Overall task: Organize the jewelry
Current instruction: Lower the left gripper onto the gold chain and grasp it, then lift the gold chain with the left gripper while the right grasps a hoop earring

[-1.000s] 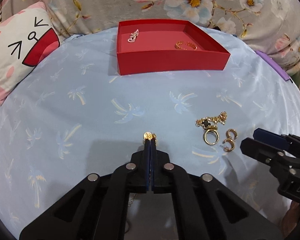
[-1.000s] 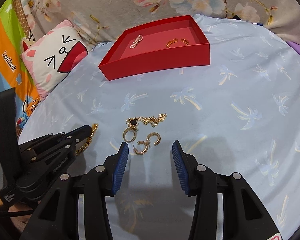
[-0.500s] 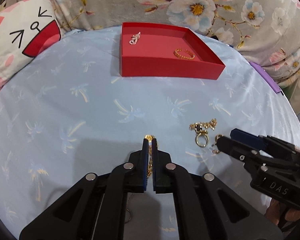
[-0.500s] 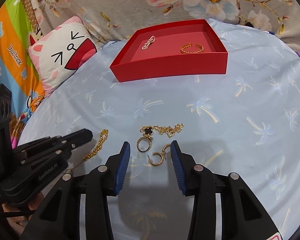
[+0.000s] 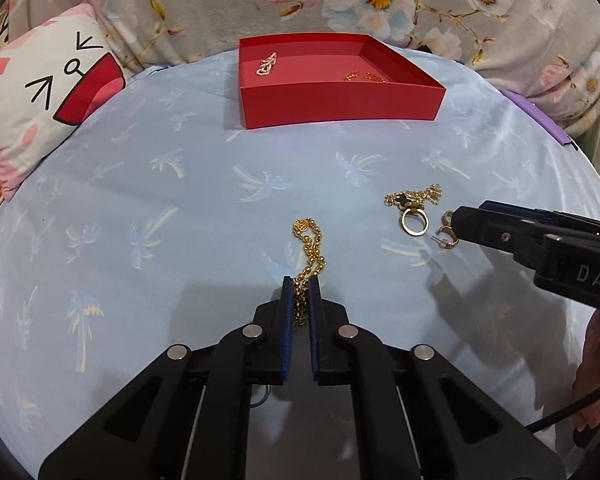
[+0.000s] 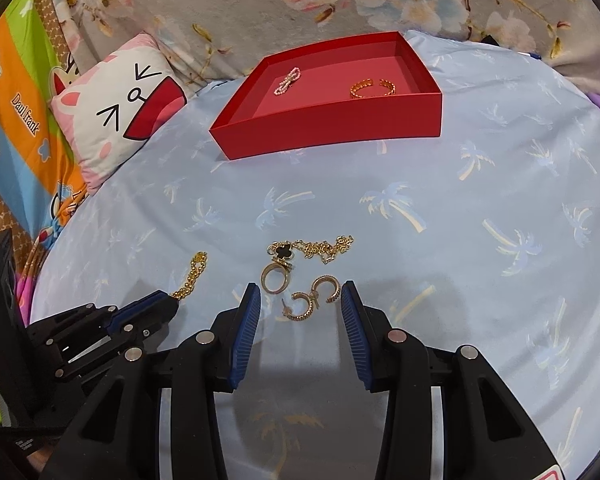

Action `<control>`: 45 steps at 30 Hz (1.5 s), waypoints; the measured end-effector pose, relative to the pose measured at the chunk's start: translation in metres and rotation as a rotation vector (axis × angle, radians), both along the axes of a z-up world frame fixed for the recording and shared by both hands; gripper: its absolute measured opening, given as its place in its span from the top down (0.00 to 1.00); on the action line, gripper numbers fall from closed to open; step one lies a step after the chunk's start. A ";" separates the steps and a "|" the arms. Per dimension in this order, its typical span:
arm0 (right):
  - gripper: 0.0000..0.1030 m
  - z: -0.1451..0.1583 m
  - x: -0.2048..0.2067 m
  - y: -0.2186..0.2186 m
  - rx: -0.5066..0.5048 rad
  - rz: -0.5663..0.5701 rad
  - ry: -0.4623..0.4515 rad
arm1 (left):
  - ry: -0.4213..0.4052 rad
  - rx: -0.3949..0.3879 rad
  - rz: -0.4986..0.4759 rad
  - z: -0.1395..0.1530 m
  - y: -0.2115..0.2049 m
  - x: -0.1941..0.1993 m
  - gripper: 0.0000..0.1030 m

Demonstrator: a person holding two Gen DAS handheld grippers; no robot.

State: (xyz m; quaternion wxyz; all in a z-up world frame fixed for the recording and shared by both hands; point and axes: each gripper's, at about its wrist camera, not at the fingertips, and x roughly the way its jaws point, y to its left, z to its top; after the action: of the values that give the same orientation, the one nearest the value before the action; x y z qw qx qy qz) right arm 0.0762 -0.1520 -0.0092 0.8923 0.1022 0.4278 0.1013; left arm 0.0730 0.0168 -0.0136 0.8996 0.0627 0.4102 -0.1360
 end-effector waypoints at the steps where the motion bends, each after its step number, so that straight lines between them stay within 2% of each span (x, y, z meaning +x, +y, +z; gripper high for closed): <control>1: 0.61 0.000 0.000 0.000 -0.003 0.000 0.000 | 0.001 -0.008 -0.002 0.001 0.000 0.000 0.97; 13: 0.61 -0.002 0.017 0.011 -0.011 0.035 -0.003 | 0.008 -0.112 0.002 0.020 0.006 0.007 0.98; 16: 0.67 -0.002 0.021 0.020 -0.020 0.062 -0.003 | -0.002 -0.117 0.006 0.025 0.008 0.007 0.98; 21: 0.72 -0.008 0.028 0.027 -0.031 0.077 0.009 | -0.009 -0.141 0.024 0.033 0.016 0.008 0.98; 23: 0.78 -0.010 0.030 0.028 -0.031 0.081 0.017 | -0.015 -0.151 0.028 0.039 0.019 0.008 0.98; 32: 0.94 -0.015 0.033 0.026 -0.038 0.072 0.021 | -0.050 -0.184 0.024 0.063 0.022 0.008 0.98; 37: 0.97 -0.009 0.028 0.024 -0.026 0.071 0.001 | -0.049 -0.209 0.030 0.072 0.026 0.010 0.98; 45: 0.97 0.016 0.014 0.012 -0.009 0.045 -0.056 | -0.057 -0.255 0.024 0.096 0.033 0.016 0.98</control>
State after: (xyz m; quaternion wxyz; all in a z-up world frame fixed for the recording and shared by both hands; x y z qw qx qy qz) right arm 0.0898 -0.1404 0.0072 0.9019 0.0856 0.4054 0.1220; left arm 0.0886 0.0498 0.0829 0.9131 -0.0532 0.3646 -0.1744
